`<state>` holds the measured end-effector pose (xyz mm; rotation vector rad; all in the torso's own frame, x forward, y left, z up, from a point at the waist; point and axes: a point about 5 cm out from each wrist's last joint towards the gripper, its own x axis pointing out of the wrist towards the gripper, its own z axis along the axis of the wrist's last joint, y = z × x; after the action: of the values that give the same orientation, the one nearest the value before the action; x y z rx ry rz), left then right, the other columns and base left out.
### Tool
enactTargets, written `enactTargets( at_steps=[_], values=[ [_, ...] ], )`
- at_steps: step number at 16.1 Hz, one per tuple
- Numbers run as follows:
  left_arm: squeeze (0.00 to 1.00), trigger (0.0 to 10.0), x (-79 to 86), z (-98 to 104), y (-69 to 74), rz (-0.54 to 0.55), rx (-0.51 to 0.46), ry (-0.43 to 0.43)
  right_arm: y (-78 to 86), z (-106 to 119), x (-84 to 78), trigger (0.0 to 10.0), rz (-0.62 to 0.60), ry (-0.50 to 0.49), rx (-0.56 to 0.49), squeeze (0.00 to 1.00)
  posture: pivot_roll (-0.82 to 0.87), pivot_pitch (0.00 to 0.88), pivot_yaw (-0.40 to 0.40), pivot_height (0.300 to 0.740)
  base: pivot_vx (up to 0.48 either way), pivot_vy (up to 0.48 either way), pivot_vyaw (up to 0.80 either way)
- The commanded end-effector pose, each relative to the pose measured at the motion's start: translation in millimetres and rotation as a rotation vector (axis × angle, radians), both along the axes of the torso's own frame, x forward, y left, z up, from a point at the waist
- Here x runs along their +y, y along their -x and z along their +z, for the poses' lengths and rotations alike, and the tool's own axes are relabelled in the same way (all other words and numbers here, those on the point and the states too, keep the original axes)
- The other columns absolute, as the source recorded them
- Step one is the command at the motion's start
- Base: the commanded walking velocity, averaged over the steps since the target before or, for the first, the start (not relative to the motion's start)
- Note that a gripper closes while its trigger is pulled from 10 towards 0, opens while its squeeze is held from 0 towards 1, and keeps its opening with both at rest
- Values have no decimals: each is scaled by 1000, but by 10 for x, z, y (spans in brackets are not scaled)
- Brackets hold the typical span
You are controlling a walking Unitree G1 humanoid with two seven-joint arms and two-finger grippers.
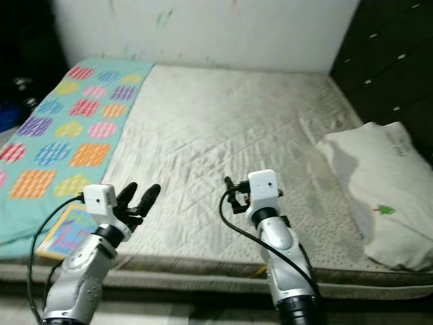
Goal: Clean up the room
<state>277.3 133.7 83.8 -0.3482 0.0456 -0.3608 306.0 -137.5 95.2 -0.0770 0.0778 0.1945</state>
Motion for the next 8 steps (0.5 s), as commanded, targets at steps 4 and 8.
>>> enactTargets(
  at_steps=[4,8],
  values=[
    [0,10000,31,11,6,6,4,-11,-2,0,-32,10000,-18,6,0,0,-57,0,-27,740,217,0,-114],
    [0,10000,31,7,-5,40,11,-9,2,-17,-75,10000,-36,21,-2,0,-57,0,-25,740,0,0,0]
  ],
)
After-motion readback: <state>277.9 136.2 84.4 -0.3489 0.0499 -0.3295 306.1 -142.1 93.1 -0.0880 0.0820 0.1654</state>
